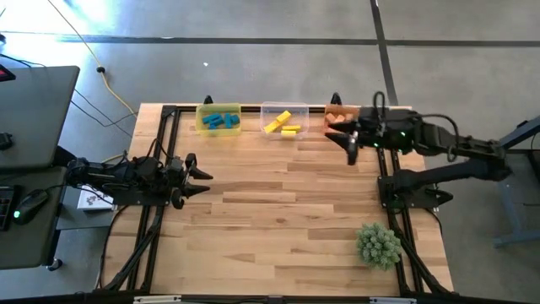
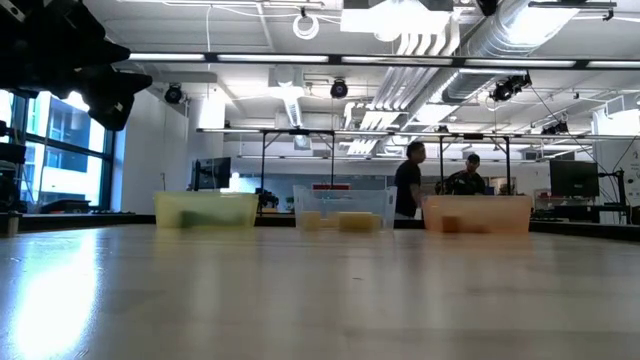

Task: Sort & place blocks by color
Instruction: Return to Home Position

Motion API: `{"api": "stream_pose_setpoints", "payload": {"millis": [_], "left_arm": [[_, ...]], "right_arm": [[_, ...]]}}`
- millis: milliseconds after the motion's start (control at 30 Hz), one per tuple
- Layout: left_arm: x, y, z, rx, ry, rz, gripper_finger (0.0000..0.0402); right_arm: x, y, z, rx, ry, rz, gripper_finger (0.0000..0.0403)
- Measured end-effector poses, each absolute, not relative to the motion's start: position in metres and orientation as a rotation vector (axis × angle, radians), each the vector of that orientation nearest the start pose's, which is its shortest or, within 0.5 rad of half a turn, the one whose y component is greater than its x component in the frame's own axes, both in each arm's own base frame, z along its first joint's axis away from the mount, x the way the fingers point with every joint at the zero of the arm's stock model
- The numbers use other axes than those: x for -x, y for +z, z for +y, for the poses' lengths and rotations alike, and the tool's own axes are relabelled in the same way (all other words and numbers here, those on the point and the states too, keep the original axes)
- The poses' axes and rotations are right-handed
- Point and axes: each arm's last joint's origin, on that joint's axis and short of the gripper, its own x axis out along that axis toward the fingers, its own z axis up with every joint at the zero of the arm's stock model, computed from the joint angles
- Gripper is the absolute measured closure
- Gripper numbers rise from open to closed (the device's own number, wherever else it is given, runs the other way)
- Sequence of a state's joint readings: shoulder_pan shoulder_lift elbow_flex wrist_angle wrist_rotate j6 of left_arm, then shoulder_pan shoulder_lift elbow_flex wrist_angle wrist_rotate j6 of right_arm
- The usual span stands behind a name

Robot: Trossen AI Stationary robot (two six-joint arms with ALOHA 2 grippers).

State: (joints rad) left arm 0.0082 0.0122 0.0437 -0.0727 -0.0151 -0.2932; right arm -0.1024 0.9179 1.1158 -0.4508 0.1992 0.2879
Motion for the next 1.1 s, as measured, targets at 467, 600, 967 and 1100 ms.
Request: {"api": "stream_pose_setpoints", "payload": {"millis": [467, 600, 967, 1100], "left_arm": [[-0.096, 0.17, 0.001, 0.294, 0.029, 0.038, 0.0216], [-0.096, 0.17, 0.001, 0.295, 0.029, 0.038, 0.0216], [-0.096, 0.17, 0.001, 0.295, 0.029, 0.038, 0.0216], [-0.096, 0.17, 0.001, 0.295, 0.029, 0.038, 0.0216]], "right_arm": [[-0.108, 0.292, -0.014, -0.33, -0.194, 0.027, 0.0249], [-0.101, 0.268, -0.011, -0.323, -0.125, -0.018, 0.0249], [-0.093, 0.22, -0.008, -0.299, -0.044, -0.12, 0.0249], [-0.094, 0.202, -0.008, -0.305, -0.039, -0.134, 0.0249]]}}
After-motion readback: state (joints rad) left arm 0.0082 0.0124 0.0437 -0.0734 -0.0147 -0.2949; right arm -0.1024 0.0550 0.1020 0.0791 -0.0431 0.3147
